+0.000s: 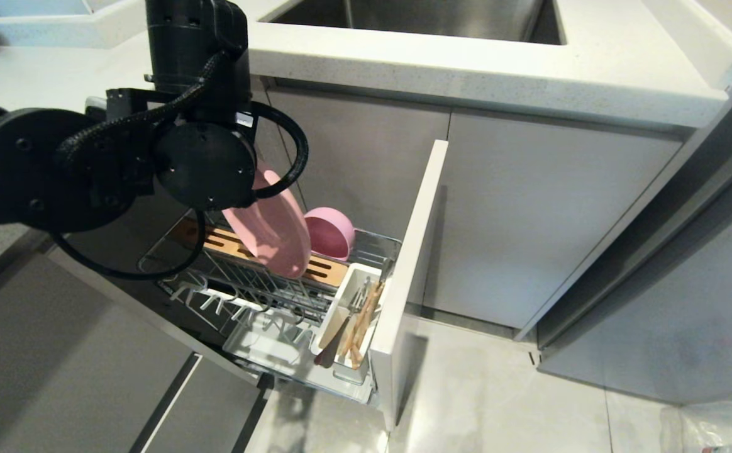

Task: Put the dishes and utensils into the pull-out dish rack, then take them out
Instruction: Pick up the plate and place it in the cupboard

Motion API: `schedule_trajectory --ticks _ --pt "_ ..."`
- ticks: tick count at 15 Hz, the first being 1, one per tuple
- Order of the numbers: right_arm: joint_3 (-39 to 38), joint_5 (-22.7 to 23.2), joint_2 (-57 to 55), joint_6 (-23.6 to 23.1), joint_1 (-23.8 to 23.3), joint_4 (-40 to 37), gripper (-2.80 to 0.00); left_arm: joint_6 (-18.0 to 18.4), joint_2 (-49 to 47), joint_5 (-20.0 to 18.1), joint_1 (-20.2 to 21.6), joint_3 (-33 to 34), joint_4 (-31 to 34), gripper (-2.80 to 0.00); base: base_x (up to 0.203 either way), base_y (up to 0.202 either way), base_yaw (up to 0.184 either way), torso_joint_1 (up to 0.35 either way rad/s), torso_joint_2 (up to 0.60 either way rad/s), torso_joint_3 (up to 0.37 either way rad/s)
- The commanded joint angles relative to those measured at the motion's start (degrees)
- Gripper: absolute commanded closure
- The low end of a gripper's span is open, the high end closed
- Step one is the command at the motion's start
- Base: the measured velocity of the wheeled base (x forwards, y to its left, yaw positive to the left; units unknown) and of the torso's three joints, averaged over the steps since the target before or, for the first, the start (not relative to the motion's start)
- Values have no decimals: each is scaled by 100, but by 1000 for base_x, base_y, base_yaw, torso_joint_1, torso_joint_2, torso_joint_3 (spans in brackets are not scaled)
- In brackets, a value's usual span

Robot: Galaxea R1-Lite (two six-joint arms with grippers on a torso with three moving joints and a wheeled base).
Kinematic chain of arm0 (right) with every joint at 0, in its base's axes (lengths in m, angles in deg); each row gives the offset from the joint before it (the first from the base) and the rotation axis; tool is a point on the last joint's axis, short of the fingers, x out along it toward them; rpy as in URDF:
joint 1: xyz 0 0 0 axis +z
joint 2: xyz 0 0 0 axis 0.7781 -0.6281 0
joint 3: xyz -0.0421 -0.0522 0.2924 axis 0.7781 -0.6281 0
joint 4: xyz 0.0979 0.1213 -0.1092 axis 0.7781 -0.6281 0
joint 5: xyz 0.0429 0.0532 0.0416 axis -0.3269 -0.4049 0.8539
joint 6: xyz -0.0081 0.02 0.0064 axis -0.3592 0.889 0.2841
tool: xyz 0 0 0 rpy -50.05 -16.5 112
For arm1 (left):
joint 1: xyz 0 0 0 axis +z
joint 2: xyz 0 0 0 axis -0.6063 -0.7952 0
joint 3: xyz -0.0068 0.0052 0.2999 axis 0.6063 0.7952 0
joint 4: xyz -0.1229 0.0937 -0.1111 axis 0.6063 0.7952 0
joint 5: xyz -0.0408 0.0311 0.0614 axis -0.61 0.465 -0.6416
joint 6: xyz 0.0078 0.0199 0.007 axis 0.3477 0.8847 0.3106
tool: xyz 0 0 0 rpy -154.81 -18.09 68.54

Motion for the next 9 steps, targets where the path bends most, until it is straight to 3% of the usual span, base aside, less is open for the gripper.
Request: schedule_trajectory --ticks 1,5,9 --pt "-9 0 0 1 -2 1 0 -51 241 30 10 348 -172 0 0 0 0 0 0 0" --pt "-9 0 0 1 -2 1 0 -298 384 82 99 1076 -525 0 0 0 0 0 0 0" --pt "-9 0 0 5 -2 1 0 -595 373 73 106 1204 -529 0 0 0 0 0 0 0"
